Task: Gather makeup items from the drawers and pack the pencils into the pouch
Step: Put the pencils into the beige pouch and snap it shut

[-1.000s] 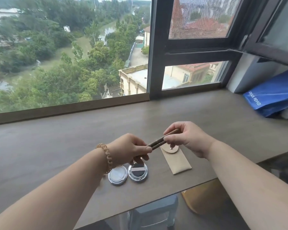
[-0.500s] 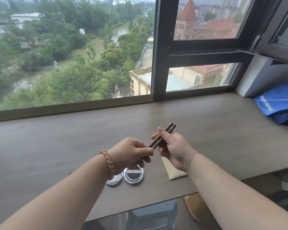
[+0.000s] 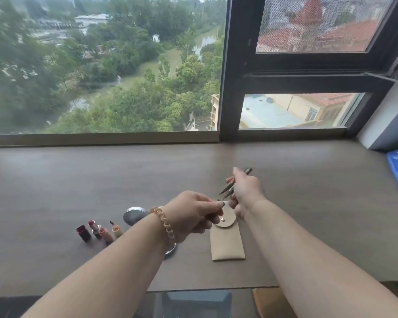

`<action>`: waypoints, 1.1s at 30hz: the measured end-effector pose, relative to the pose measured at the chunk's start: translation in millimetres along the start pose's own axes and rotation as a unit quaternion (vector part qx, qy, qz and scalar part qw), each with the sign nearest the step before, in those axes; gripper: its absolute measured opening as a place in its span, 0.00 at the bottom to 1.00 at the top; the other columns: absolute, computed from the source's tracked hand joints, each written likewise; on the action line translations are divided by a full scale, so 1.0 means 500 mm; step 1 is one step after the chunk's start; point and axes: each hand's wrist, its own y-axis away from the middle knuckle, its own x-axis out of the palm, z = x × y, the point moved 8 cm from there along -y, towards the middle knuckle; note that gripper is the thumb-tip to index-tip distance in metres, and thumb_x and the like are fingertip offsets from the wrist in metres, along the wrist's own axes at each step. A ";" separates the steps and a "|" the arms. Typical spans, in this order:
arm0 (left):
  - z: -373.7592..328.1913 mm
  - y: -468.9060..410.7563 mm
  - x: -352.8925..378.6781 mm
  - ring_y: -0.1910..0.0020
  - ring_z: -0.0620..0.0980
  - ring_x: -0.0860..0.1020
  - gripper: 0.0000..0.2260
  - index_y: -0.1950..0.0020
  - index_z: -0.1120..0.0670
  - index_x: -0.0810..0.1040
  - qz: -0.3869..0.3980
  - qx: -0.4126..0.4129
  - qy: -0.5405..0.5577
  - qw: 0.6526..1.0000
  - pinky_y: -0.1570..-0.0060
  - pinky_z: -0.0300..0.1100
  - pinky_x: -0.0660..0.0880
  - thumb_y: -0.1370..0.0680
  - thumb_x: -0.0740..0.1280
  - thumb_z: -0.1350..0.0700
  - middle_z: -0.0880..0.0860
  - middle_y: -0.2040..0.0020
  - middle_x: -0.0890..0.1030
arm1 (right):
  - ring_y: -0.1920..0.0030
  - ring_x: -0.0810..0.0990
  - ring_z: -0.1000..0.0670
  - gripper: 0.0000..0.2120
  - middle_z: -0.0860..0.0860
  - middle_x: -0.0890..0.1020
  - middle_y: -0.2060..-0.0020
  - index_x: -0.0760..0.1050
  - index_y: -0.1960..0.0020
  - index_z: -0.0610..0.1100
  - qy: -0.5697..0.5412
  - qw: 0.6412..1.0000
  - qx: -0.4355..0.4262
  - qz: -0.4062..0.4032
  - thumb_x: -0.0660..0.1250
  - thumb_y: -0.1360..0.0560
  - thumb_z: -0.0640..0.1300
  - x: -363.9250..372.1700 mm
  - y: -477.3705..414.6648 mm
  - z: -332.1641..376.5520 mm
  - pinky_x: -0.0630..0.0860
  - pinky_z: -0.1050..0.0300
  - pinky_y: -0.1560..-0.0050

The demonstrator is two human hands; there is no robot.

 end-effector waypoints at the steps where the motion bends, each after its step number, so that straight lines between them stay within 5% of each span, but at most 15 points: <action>1: 0.023 0.011 0.007 0.78 0.43 0.70 0.09 0.61 0.58 0.79 0.012 -0.016 -0.013 1.000 0.76 0.33 0.65 0.23 0.67 0.56 0.51 0.71 0.77 | 0.82 0.60 0.54 0.19 0.48 0.68 0.73 0.69 0.66 0.42 -0.044 0.998 0.003 -0.052 0.57 0.20 0.50 -0.059 -0.033 0.026 0.56 0.71 0.81; 5: 0.144 0.048 -0.061 0.77 0.43 0.70 0.09 0.58 0.59 0.78 -0.081 -0.078 0.012 0.994 0.77 0.32 0.63 0.22 0.65 0.55 0.52 0.69 0.78 | 0.84 0.62 0.54 0.20 0.48 0.68 0.72 0.70 0.67 0.44 -0.005 0.986 -0.042 -0.159 0.59 0.21 0.55 -0.269 -0.127 0.122 0.60 0.71 0.82; 9: 0.197 0.023 -0.097 0.75 0.44 0.74 0.07 0.57 0.56 0.78 -0.187 -0.107 0.075 0.974 0.77 0.32 0.60 0.23 0.67 0.53 0.53 0.65 0.80 | 0.75 0.69 0.53 0.16 0.49 0.75 0.69 0.75 0.64 0.46 0.077 0.994 -0.072 -0.034 0.63 0.22 0.53 -0.186 -0.129 0.059 0.68 0.64 0.76; 12: 0.214 -0.008 -0.103 0.73 0.48 0.73 0.08 0.63 0.54 0.78 -0.230 -0.113 0.023 0.966 0.76 0.33 0.60 0.27 0.71 0.51 0.53 0.66 0.78 | 0.66 0.78 0.51 0.05 0.48 0.81 0.61 0.78 0.59 0.48 0.138 0.975 -0.157 0.075 0.68 0.24 0.43 -0.082 -0.082 -0.018 0.76 0.61 0.64; 14: 0.225 -0.034 -0.127 0.71 0.51 0.72 0.12 0.71 0.52 0.79 -0.264 -0.094 -0.049 0.959 0.71 0.39 0.67 0.35 0.72 0.45 0.52 0.71 0.76 | 0.60 0.80 0.51 0.06 0.49 0.81 0.58 0.81 0.57 0.50 0.237 0.926 -0.270 0.115 0.70 0.27 0.39 -0.032 -0.043 -0.064 0.76 0.59 0.55; 16: 0.240 -0.061 -0.144 0.71 0.52 0.73 0.14 0.76 0.52 0.77 -0.280 -0.097 -0.113 0.948 0.65 0.46 0.73 0.37 0.71 0.44 0.51 0.76 0.75 | 0.60 0.77 0.54 0.12 0.51 0.77 0.58 0.82 0.53 0.48 0.354 0.828 -0.414 0.134 0.70 0.30 0.33 0.016 0.000 -0.110 0.73 0.63 0.56; 19: 0.242 -0.087 -0.152 0.69 0.53 0.75 0.15 0.73 0.55 0.77 -0.295 -0.097 -0.258 0.915 0.67 0.41 0.69 0.30 0.69 0.49 0.53 0.74 0.77 | 0.62 0.78 0.49 0.18 0.46 0.78 0.56 0.82 0.51 0.44 0.469 0.670 -0.542 0.190 0.66 0.37 0.30 0.067 0.042 -0.188 0.73 0.62 0.62; 21: 0.236 -0.102 -0.154 0.62 0.53 0.78 0.13 0.68 0.54 0.77 -0.306 -0.088 -0.345 0.883 0.64 0.40 0.71 0.29 0.67 0.47 0.53 0.68 0.80 | 0.62 0.78 0.44 0.14 0.43 0.78 0.57 0.81 0.52 0.42 0.496 0.618 -0.572 0.214 0.64 0.35 0.33 0.090 0.050 -0.226 0.76 0.57 0.63; 26: 0.237 -0.146 -0.154 0.50 0.54 0.79 0.09 0.60 0.51 0.77 -0.288 -0.064 -0.475 0.829 0.61 0.41 0.68 0.27 0.63 0.48 0.51 0.53 0.82 | 0.68 0.73 0.43 0.03 0.43 0.76 0.62 0.75 0.61 0.40 0.559 0.535 -0.604 0.191 0.68 0.33 0.34 0.133 0.028 -0.281 0.72 0.53 0.71; 33: 0.241 -0.182 -0.141 0.46 0.54 0.78 0.08 0.54 0.51 0.78 -0.236 -0.048 -0.533 0.811 0.57 0.42 0.67 0.25 0.61 0.51 0.52 0.47 0.81 | 0.67 0.72 0.44 0.09 0.45 0.70 0.58 0.70 0.63 0.42 0.588 0.538 -0.584 0.154 0.70 0.36 0.35 0.141 -0.007 -0.317 0.69 0.54 0.72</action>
